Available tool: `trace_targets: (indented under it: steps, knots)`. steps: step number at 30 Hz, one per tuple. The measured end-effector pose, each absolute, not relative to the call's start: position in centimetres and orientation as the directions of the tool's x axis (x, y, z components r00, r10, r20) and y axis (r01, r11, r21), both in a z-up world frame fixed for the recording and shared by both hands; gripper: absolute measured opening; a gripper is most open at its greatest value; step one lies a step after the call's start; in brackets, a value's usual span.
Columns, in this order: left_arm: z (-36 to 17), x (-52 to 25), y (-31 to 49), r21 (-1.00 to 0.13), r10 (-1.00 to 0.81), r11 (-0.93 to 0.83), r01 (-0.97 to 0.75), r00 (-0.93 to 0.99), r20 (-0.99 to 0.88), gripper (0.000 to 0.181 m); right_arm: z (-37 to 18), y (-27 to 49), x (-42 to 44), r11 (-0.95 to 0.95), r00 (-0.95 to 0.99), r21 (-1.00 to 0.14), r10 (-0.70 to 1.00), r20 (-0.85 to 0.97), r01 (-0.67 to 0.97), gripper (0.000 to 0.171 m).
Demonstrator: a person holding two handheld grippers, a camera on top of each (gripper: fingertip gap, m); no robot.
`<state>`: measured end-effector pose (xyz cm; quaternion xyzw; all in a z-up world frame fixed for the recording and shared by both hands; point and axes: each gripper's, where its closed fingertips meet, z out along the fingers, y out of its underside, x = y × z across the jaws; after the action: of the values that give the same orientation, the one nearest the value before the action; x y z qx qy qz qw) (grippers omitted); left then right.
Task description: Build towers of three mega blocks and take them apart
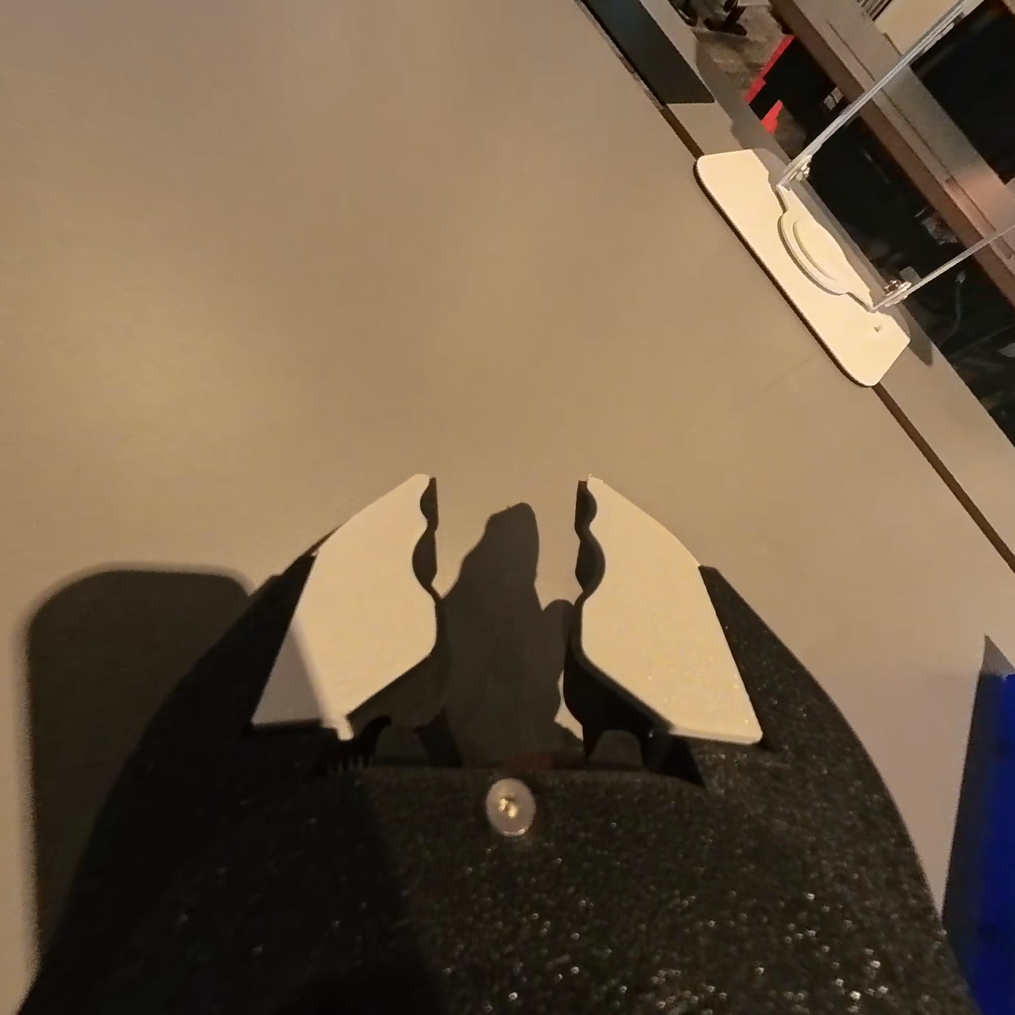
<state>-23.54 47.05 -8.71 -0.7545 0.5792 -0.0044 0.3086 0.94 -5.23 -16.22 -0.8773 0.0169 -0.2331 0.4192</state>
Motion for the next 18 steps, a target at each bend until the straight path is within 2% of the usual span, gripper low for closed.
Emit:
trace_targets:
  steps: [3,9,13,16,18]
  knots:
    - [-11.3,-23.3,48.8,-0.339,-0.881,-0.134,-0.931,0.268,-0.39,0.069,-16.2,-5.3,0.9,-0.646,0.89,-0.744,-0.225,0.397,0.169,0.048]
    - [-14.2,-23.3,52.0,-0.179,-0.878,-0.132,-0.975,0.199,-0.436,0.073,-16.2,-5.2,0.8,-0.645,0.892,-0.744,-0.217,0.397,0.174,0.047]
    - [-16.9,-23.8,52.9,-0.11,-0.898,-0.139,-0.984,0.172,-0.406,0.058,-16.2,-5.2,0.8,-0.645,0.892,-0.744,-0.213,0.398,0.178,0.046]
    - [-17.6,-23.4,53.0,-0.15,-0.901,-0.146,-0.978,0.194,-0.389,0.043,-16.2,-5.2,0.7,-0.645,0.894,-0.743,-0.21,0.397,0.178,0.046]
    - [-17.5,-23.4,52.8,-0.145,-0.908,-0.119,-0.982,0.167,-0.384,0.042,-16.3,-5.2,0.7,-0.645,0.895,-0.743,-0.21,0.394,0.176,0.045]
